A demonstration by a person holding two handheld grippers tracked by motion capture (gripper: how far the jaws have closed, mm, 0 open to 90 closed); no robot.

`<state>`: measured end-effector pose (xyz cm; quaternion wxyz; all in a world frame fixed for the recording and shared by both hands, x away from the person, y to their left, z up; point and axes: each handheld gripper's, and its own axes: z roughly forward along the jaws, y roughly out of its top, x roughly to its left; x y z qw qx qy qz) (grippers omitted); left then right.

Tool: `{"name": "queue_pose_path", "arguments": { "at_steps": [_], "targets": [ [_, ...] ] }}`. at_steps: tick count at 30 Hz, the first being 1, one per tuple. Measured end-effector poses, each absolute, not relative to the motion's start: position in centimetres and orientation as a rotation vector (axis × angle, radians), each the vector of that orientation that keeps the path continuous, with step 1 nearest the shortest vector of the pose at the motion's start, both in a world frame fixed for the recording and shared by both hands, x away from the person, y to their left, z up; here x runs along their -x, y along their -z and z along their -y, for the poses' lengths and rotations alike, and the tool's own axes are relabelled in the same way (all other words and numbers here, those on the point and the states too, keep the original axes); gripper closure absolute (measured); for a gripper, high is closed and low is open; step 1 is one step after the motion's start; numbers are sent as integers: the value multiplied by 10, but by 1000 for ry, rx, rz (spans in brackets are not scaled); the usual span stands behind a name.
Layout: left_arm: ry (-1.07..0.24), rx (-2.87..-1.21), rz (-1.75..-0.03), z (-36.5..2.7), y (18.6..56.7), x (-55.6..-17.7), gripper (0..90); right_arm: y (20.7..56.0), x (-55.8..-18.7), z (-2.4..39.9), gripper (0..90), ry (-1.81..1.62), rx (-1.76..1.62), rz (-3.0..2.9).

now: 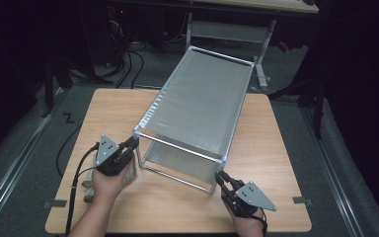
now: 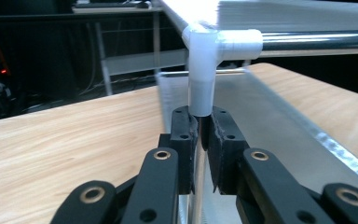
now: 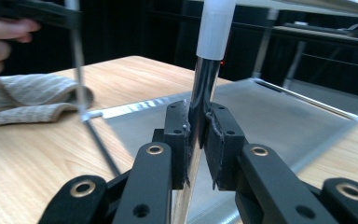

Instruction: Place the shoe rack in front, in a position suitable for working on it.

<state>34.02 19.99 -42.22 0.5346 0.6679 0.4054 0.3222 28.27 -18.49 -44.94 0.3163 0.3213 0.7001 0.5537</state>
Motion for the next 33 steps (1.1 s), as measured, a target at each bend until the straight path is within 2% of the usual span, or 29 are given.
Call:
{"name": "queue_pose_path", "arguments": {
  "at_steps": [6,18,20,23,29,30,33],
  "targets": [
    [-731,-1594,-901,-184,425,-318,808,449,-283,206,798,-1418,-912,-1784],
    [-671,-1632,-805,-155,425,-298,803,450,-291,240,799,-1371,-1016,-1685],
    [-682,-1643,-801,-155,425,-296,763,450,-291,242,797,-1372,-1021,-1683],
    [-671,-1665,-797,-161,425,-293,645,450,-291,243,795,-1369,-1020,-1680],
    [-721,-1715,-876,-201,433,-285,547,450,-292,242,757,-1379,-1012,-1674],
    [-715,-1716,-924,-217,437,-283,532,450,-292,242,716,-1387,-1015,-1672],
    [-719,-1726,-967,-231,442,-282,503,449,-291,241,693,-1387,-1014,-1672]
  ]
}}
